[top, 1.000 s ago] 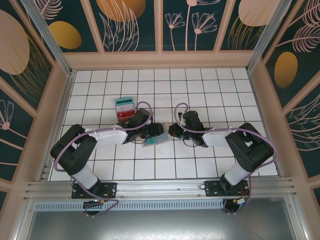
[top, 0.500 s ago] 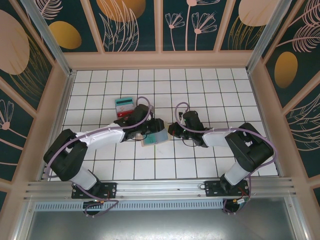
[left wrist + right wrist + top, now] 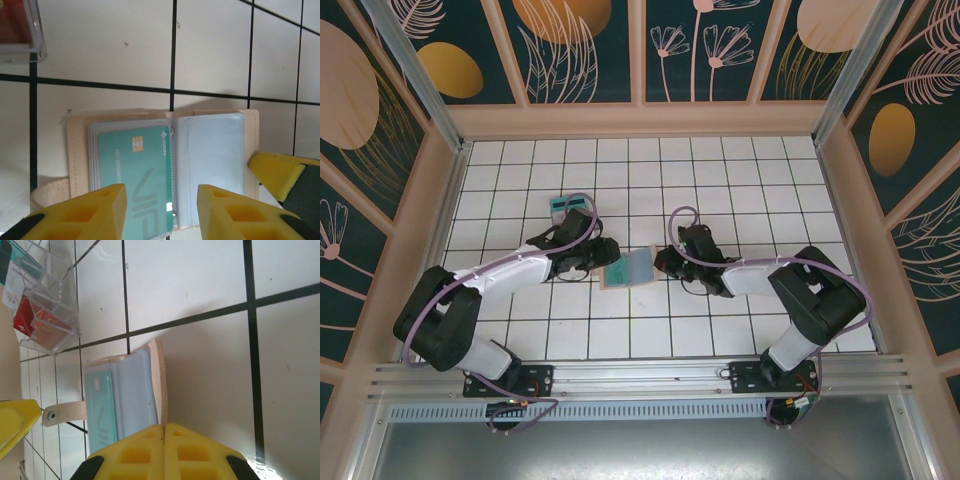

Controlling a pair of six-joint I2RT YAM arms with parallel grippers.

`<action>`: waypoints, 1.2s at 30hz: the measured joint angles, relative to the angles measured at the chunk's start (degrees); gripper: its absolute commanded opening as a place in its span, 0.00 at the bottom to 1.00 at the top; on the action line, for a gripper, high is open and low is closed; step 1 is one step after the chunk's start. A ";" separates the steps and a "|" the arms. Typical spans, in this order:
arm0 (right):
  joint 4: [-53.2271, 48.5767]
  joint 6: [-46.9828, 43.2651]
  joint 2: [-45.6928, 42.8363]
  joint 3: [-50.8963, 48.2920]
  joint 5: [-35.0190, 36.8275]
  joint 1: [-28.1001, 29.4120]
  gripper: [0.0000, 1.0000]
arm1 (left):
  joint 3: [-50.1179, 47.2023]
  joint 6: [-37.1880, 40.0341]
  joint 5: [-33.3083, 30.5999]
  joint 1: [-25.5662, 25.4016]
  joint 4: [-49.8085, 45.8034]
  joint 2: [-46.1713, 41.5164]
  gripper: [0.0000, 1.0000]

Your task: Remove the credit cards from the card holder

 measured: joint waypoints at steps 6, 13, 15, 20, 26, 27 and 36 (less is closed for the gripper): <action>-2.78 0.22 0.00 1.66 2.82 1.77 0.00 | -2.69 2.16 0.85 0.00 -0.02 -1.18 0.42; -5.03 -0.35 -0.02 2.49 3.63 1.79 0.00 | -5.22 2.56 1.11 0.00 0.20 -1.16 0.42; -5.03 -0.46 -0.02 2.58 3.54 1.79 0.00 | -5.22 2.51 1.03 0.00 0.59 -1.16 0.42; -4.94 -0.52 -0.02 2.95 2.91 1.84 0.00 | -6.23 1.66 0.48 0.00 1.88 -1.22 0.41; -4.79 -0.52 -0.02 2.95 2.21 1.88 0.00 | -7.21 0.81 0.44 0.00 2.29 -1.22 0.41; -4.74 -0.52 -0.02 2.95 2.03 1.88 0.00 | -7.26 0.79 0.44 0.00 2.29 -1.22 0.41; -3.26 -0.48 -0.02 2.49 1.64 1.90 0.00 | -7.30 0.81 0.68 0.00 3.37 -1.09 0.41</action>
